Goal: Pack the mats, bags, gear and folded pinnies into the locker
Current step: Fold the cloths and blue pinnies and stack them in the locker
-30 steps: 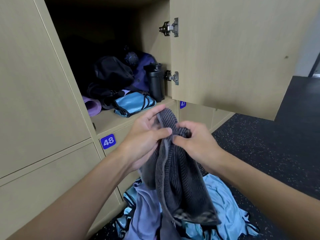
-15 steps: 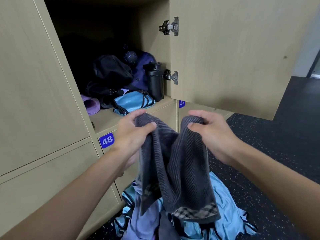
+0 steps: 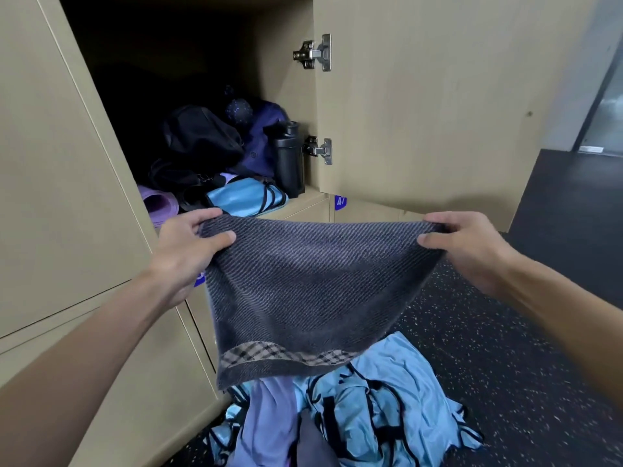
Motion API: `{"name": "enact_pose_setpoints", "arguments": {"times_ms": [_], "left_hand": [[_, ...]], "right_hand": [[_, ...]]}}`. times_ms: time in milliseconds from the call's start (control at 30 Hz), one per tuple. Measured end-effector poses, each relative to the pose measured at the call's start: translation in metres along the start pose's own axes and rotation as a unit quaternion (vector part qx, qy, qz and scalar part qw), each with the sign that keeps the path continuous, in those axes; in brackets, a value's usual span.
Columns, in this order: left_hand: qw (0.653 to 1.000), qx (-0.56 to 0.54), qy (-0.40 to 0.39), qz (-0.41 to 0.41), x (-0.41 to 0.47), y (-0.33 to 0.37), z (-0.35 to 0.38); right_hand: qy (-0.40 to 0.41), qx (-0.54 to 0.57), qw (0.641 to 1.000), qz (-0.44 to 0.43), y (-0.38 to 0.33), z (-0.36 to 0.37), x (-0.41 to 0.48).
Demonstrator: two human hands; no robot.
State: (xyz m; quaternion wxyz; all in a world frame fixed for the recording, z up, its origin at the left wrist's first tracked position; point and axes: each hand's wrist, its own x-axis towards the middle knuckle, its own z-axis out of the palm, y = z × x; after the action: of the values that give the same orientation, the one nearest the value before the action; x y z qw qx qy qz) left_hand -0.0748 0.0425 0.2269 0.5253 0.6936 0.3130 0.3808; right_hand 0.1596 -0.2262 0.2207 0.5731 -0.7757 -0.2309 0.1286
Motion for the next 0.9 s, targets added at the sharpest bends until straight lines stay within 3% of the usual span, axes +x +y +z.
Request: {"name": "enact_pose_setpoints", "arguments": {"times_ms": [133,233,333,533,633,767,900], "left_hand": [[0.994,0.100,-0.026,0.021,-0.001,-0.001,-0.003],[0.975,0.214,-0.019,0.060,-0.003,-0.002,-0.004],[0.963,0.251,-0.013,0.092,-0.002,-0.005,-0.004],[0.974,0.200,0.014,0.106,0.000,-0.007,-0.001],[0.992,0.105,0.007,0.069,-0.001,-0.005,0.001],[0.999,0.044,-0.025,0.002,0.005,-0.003,-0.003],[0.994,0.024,-0.102,-0.027,-0.001,0.000,-0.008]], "right_hand": [[-0.017,-0.133,0.991,-0.026,0.001,-0.002,-0.001],[-0.002,-0.160,0.986,-0.051,0.004,-0.002,0.001],[0.018,-0.165,0.983,-0.075,0.004,-0.003,0.002],[0.038,-0.024,0.998,-0.053,0.003,-0.008,0.002],[0.055,0.031,0.998,-0.026,0.002,-0.008,0.005],[0.051,0.051,0.997,-0.006,0.003,-0.014,0.006],[-0.013,-0.027,1.000,-0.010,0.005,-0.019,0.007]]}}
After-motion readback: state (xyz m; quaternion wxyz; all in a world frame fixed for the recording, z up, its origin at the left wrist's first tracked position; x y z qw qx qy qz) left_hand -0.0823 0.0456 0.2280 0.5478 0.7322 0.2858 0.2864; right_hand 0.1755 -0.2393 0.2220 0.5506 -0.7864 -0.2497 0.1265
